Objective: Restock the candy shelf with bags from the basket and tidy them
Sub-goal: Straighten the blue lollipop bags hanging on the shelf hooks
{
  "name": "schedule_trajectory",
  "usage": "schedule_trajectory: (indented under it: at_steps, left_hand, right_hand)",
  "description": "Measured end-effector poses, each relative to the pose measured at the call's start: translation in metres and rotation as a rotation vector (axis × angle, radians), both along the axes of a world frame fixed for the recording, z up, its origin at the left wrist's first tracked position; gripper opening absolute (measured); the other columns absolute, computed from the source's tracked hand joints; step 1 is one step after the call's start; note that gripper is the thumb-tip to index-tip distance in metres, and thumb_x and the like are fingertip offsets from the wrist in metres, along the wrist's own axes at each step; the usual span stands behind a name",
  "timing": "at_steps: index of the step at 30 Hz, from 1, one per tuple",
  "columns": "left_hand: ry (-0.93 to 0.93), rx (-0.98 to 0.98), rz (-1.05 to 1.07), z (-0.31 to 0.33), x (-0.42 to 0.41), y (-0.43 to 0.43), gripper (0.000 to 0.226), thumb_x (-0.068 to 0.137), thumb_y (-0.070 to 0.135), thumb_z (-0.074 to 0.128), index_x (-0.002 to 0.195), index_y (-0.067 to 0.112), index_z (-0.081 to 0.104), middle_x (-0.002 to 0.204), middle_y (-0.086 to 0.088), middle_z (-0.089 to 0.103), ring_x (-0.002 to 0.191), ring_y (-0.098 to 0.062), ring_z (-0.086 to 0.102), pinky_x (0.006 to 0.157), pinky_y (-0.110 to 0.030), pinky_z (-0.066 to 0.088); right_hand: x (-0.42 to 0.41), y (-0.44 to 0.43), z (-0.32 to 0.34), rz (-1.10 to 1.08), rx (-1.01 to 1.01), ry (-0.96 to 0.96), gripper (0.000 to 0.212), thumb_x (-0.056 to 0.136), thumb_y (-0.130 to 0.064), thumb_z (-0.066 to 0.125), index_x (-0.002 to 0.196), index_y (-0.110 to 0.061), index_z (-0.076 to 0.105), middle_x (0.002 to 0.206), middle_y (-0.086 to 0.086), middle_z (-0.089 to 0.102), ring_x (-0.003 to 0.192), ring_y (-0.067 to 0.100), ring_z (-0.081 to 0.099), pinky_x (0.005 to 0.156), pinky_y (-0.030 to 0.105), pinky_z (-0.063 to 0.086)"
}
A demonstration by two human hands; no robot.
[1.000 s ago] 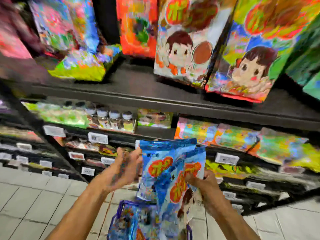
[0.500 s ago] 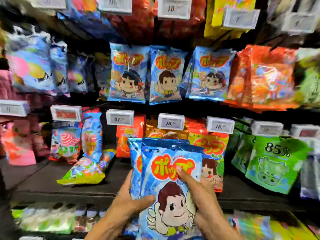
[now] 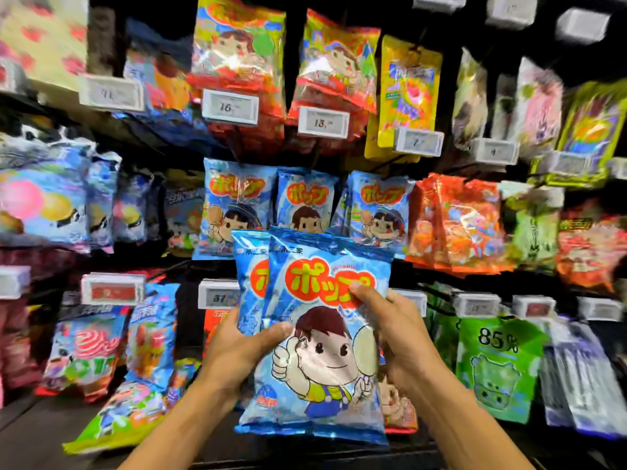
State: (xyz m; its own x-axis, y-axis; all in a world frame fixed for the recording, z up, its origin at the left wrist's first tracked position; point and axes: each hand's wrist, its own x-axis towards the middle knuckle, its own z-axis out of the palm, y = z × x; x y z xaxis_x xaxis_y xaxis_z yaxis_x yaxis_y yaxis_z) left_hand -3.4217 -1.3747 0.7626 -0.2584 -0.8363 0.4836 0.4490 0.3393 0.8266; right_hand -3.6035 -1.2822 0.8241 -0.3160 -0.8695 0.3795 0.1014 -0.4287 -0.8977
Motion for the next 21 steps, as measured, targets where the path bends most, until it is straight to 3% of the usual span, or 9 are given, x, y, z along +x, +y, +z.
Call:
schedule_trajectory:
  at_steps: [4, 7, 10, 21]
  left_hand:
    - [-0.01, 0.015, -0.001, 0.016, -0.005, -0.009, 0.066, 0.046, 0.034, 0.094, 0.106, 0.018, 0.071, 0.107, -0.017, 0.073, 0.096, -0.04, 0.07, 0.086, -0.056, 0.055]
    - [-0.034, -0.009, 0.009, 0.028, -0.008, -0.013, 0.071, 0.04, 0.042, 0.096, 0.103, 0.021, 0.072, 0.105, -0.015, 0.074, 0.092, -0.037, 0.072, 0.079, -0.049, 0.058]
    - [-0.033, -0.011, 0.014, 0.035, -0.01, -0.017, 0.069, 0.037, 0.042, 0.097, 0.099, 0.023, 0.073, 0.102, -0.014, 0.075, 0.089, -0.036, 0.073, 0.072, -0.043, 0.058]
    - [-0.025, -0.024, 0.009, 0.045, -0.024, -0.021, 0.064, 0.039, 0.04, 0.096, 0.097, 0.026, 0.073, 0.103, -0.012, 0.075, 0.09, -0.033, 0.073, 0.066, -0.038, 0.059]
  right_hand:
    - [-0.004, -0.015, 0.015, 0.014, -0.052, -0.008, 0.021, 0.086, -0.019, 0.07, 0.103, -0.007, 0.069, 0.09, 0.006, 0.077, 0.076, 0.016, 0.074, 0.058, 0.023, 0.056]
    - [-0.011, -0.028, 0.031, 0.007, -0.08, -0.015, 0.037, 0.078, -0.025, 0.076, 0.107, -0.003, 0.068, 0.086, 0.004, 0.076, 0.073, 0.015, 0.072, 0.06, 0.026, 0.056]
    - [-0.021, -0.038, 0.046, 0.022, -0.063, -0.037, 0.05, 0.066, -0.032, 0.081, 0.104, -0.002, 0.07, 0.095, 0.015, 0.076, 0.08, 0.025, 0.074, 0.068, 0.035, 0.059]
    - [-0.04, -0.05, 0.059, 0.056, -0.039, -0.107, 0.056, 0.067, -0.024, 0.084, 0.112, 0.002, 0.062, 0.089, 0.015, 0.076, 0.074, 0.027, 0.075, 0.059, 0.034, 0.058]
